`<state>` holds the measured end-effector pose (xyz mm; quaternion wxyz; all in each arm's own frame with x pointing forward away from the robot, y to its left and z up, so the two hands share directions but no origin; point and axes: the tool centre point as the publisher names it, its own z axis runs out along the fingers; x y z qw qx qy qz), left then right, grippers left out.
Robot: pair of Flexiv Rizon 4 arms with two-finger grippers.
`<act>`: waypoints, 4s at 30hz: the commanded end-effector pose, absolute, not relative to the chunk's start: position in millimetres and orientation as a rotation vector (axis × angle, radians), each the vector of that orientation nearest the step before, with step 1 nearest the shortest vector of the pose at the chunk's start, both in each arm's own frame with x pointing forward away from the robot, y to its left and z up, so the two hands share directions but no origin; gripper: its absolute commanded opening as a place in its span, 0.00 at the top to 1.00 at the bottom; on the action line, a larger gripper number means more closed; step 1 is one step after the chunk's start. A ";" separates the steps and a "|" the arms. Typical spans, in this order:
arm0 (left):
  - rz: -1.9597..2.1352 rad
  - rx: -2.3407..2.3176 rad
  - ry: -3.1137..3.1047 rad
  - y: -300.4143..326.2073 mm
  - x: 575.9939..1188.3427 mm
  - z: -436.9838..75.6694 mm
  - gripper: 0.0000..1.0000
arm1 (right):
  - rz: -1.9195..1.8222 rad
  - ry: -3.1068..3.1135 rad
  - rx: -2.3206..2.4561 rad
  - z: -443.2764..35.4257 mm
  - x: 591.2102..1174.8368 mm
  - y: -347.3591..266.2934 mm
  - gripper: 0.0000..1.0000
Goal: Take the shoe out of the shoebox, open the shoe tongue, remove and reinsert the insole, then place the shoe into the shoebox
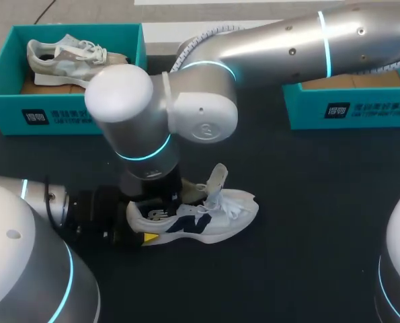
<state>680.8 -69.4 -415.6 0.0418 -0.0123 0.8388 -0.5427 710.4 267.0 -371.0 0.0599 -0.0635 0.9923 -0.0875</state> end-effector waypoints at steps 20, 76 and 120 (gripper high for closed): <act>-1.657 -0.036 2.570 -67.8 678.8 -417.8 1.00 | -0.134 3.029 -0.229 -414.5 713.8 275.3 0.66; -1.657 -0.036 2.570 -67.8 678.8 -417.8 1.00 | -0.009 2.869 -0.423 -303.6 723.8 276.1 1.00; -1.657 -0.036 2.570 -67.8 678.8 -417.8 1.00 | 0.479 2.911 -0.270 -278.1 723.1 283.3 0.00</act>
